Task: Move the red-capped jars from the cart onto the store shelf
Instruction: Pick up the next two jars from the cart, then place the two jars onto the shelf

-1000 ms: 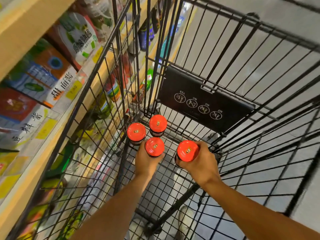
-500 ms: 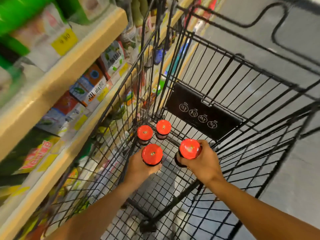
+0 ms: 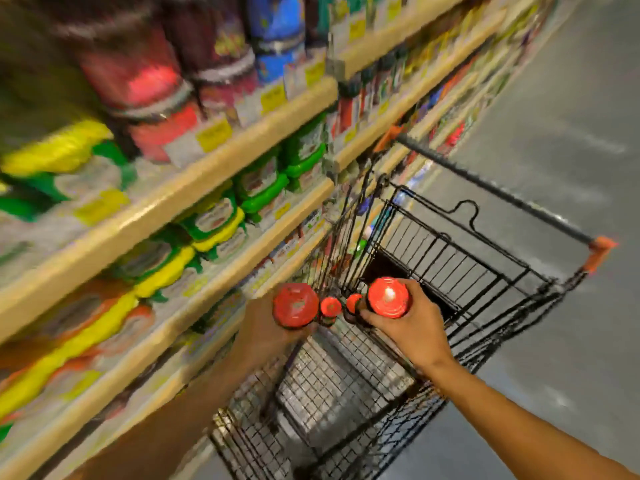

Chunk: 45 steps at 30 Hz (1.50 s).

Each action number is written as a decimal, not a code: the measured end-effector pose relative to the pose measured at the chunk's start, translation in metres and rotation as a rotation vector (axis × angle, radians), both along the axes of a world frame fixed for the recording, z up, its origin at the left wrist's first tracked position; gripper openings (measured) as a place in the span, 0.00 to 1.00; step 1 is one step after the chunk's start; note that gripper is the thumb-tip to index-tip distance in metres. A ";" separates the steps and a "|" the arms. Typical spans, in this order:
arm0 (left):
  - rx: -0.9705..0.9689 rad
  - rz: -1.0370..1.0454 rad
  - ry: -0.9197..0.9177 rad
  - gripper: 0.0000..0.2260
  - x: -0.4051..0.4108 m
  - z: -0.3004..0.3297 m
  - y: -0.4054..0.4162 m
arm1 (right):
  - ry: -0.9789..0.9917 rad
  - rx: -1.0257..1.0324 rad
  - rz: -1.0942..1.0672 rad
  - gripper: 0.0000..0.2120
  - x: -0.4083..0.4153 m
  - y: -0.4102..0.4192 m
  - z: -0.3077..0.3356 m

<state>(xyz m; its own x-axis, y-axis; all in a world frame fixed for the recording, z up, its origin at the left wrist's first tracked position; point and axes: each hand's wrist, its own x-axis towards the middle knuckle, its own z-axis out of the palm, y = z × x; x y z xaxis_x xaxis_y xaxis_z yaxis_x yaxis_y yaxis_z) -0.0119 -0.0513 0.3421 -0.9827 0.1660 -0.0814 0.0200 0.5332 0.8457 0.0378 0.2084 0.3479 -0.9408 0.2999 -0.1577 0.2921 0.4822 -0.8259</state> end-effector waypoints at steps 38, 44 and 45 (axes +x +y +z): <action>-0.123 0.466 0.797 0.26 0.178 0.401 -0.200 | 0.806 -0.117 0.606 0.33 0.024 -0.209 0.386; -0.153 0.530 0.849 0.27 0.206 0.424 -0.235 | 0.865 -0.199 0.690 0.34 0.028 -0.261 0.411; -0.158 0.546 0.865 0.27 0.209 0.428 -0.241 | 0.872 -0.224 0.697 0.34 0.028 -0.271 0.414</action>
